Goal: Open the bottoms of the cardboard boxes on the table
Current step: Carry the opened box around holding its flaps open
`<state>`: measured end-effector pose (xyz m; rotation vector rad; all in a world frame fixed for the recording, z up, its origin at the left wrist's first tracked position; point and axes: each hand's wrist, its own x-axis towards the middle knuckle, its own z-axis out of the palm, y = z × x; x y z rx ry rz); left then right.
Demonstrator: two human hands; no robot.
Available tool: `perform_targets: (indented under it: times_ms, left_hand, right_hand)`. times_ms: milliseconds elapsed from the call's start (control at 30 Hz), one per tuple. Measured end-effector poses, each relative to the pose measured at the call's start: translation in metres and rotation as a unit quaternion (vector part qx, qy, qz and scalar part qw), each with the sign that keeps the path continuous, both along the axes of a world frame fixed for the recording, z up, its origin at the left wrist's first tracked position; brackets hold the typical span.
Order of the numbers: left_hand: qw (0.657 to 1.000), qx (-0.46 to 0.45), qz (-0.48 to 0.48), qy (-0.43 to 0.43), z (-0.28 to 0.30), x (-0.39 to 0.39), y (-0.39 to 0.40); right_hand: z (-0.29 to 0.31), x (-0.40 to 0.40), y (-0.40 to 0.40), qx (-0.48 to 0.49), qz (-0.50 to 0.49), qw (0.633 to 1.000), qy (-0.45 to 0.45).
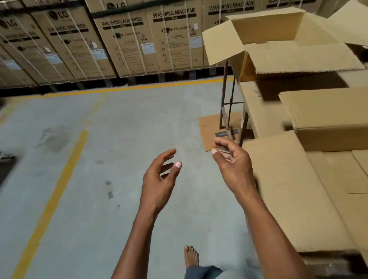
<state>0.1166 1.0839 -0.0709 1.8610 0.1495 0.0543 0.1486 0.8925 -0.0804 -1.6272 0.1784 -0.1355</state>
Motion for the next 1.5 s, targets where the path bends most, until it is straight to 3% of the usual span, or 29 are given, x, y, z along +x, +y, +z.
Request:
perform_targets:
  times_ms: [133, 333, 600, 767, 967, 1167, 1500]
  left_hand:
    - [1.000, 0.002, 0.006, 0.006, 0.006, 0.076, 0.044]
    - [0.996, -0.073, 0.056, 0.002, -0.002, 0.182, 0.105]
    - [0.994, -0.103, 0.000, 0.022, -0.029, 0.382, 0.163]
    - [0.993, -0.100, -0.069, 0.004, -0.005, 0.547, 0.187]
    - [0.980, -0.082, -0.179, -0.016, 0.035, 0.718, 0.162]
    - [0.959, -0.072, -0.273, -0.016, 0.031, 0.871, 0.106]
    - [0.940, -0.079, -0.333, -0.016, 0.054, 1.117, 0.002]
  right_hand:
    - [0.002, 0.075, 0.041, 0.020, -0.010, 0.999, 0.035]
    - [0.010, 0.182, 0.086, 0.015, 0.009, 0.998, 0.061]
    - [-0.013, 0.351, 0.133, 0.013, -0.018, 0.997, 0.076]
    - [0.000, 0.477, 0.153, 0.021, -0.098, 0.993, 0.055]
    - [0.030, 0.599, 0.150, 0.025, -0.178, 0.983, 0.022]
    - [0.023, 0.735, 0.116, 0.037, -0.258, 0.965, -0.007]
    - [0.048, 0.962, 0.012, 0.085, -0.379, 0.921, -0.030]
